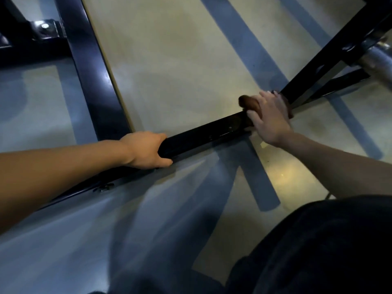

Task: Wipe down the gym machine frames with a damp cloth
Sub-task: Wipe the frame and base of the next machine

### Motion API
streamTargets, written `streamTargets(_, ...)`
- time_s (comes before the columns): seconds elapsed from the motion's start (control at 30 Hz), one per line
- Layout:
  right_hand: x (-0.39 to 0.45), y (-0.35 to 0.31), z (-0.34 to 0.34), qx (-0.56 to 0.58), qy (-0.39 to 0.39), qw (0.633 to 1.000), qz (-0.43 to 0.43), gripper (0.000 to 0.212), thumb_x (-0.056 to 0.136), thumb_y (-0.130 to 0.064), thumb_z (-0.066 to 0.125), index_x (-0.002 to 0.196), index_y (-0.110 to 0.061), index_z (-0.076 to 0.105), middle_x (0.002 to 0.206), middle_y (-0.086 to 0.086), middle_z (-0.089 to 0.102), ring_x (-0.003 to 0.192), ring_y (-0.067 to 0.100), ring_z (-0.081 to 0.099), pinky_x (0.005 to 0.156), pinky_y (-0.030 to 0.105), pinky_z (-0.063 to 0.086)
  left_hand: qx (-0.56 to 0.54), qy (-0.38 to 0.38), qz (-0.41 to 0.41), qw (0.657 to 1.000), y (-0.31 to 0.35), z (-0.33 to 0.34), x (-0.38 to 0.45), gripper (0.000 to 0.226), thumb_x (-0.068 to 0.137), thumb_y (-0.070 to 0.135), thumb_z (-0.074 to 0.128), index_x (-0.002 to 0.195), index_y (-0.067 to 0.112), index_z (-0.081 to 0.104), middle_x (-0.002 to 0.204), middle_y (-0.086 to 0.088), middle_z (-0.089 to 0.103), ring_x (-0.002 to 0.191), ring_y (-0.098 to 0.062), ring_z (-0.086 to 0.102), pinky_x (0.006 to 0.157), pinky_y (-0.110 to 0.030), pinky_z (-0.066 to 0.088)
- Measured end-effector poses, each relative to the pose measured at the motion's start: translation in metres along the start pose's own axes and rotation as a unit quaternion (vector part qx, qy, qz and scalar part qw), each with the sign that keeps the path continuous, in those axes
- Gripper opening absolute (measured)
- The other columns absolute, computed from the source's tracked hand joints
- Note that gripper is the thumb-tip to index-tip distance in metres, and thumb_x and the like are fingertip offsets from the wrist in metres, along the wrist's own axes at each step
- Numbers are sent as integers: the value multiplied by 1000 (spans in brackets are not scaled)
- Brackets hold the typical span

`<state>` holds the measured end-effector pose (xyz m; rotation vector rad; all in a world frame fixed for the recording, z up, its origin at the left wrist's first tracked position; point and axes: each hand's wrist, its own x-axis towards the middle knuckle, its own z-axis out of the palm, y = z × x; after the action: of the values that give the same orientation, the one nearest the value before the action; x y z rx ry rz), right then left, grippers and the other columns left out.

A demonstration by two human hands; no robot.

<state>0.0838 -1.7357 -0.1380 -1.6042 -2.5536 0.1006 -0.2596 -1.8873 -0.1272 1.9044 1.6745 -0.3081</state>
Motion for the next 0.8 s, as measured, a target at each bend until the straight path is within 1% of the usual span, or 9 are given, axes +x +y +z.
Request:
streamTargets(0.07,-1,-6,2,-11,-9,999,51,58,95,-51,39,142,-21,52,153,9,46,149,29,31,129,48,7,6,14,-4,1000,2,1,-2,45,88,67,64,108,30,50,95,5,59,87,-22,59,69,-34,49)
streamTargets(0.13,-9,-42,11,-1,12,999,40,59,92,-52,40,141,-22,55,149,5,52,147,30,36,128,49,10,18,16,-7,1000,4,0,-4,43,89,67,63,104,30,47,89,6,56,84,-22,57,65,-34,44)
streamTargets(0.23,-31,-92,28,45,38,993,-104,54,92,-46,55,140,-22,58,142,1,58,142,30,43,126,51,18,65,11,-8,998,7,-3,-2,46,88,70,60,101,29,43,85,7,54,82,-24,57,67,-35,44)
streamTargets(0.33,-24,-77,21,63,6,981,-181,54,92,-45,58,141,-22,58,142,1,59,139,26,48,126,46,21,68,7,-15,998,6,-3,-2,47,88,72,59,99,30,43,82,9,53,80,-24,56,67,-35,45)
streamTargets(0.4,-6,-40,11,50,13,992,-119,53,91,-47,54,136,-20,60,135,6,63,130,30,54,122,47,27,62,15,-12,998,2,0,-6,55,85,77,58,105,27,46,86,6,58,81,-24,58,68,-35,47)
streamTargets(0.5,7,-7,-5,20,5,998,59,55,90,-51,43,133,-22,60,134,9,62,132,29,49,121,48,27,35,54,-14,998,-9,8,-8,83,74,89,58,127,25,50,105,3,68,93,-24,64,79,-39,56)
streamTargets(0.57,-1,-33,0,16,10,997,73,56,89,-51,39,129,-19,62,130,10,63,130,32,50,120,48,28,29,53,-22,998,-11,7,-9,85,71,90,59,126,24,52,107,3,68,95,-22,64,82,-40,57)
streamTargets(0.67,-25,-96,18,53,47,996,-63,48,88,-45,51,124,-17,65,120,7,65,122,34,54,118,49,32,70,11,-22,997,-2,-1,-5,65,78,86,58,106,27,55,91,7,63,83,-18,61,75,-36,53)
streamTargets(0.8,-35,-126,18,95,24,979,-176,49,88,-44,61,134,-25,61,130,-3,60,130,22,48,121,42,28,79,-27,-35,996,4,-11,2,52,80,76,65,106,32,54,92,10,64,84,-18,62,67,-32,47)
